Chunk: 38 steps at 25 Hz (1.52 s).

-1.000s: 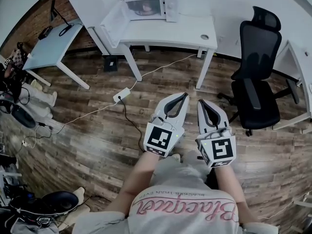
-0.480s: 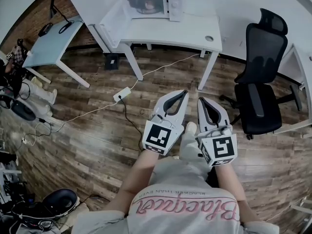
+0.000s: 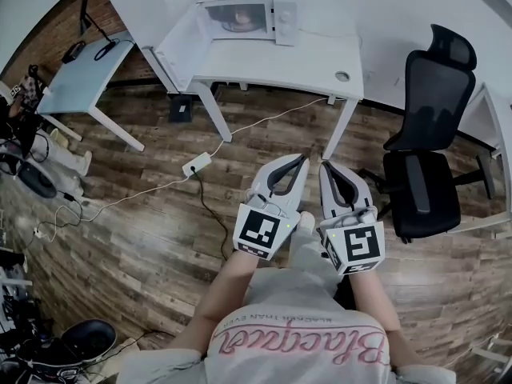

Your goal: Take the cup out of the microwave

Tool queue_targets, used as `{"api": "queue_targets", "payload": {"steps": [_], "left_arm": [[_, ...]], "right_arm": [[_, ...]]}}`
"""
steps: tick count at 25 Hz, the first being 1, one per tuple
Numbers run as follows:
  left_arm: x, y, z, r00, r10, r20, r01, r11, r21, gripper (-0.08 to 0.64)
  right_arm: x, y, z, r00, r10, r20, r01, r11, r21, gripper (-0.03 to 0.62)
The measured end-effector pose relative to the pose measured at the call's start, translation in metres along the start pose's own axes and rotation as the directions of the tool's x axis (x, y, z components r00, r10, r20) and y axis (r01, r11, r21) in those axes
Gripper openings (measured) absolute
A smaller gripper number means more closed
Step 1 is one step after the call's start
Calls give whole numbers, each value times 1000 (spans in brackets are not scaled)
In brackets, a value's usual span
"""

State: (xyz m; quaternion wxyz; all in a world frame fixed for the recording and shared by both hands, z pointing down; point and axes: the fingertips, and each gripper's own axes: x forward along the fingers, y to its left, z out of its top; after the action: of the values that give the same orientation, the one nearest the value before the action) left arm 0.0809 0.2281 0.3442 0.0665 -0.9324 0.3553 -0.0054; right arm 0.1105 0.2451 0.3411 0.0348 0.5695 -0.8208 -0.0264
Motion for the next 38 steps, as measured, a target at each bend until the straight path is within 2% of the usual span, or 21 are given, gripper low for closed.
{"api": "queue_targets", "payload": {"steps": [13,28,38], "left_arm": [[81,44,7,1000,30,2,-30,999,21,3],[195,96,-5,998,53,-27,-53,999,2,3],[225,116,-16,995,92,-46,-92,996,1,3]], "right_arm": [[68,-56,17,998,51,30,-51,999,-9,9],[156,-142,10,996,93,7,-93,996,17,9],[191,-165,6,990,138,25,-139,990,36,9]]}}
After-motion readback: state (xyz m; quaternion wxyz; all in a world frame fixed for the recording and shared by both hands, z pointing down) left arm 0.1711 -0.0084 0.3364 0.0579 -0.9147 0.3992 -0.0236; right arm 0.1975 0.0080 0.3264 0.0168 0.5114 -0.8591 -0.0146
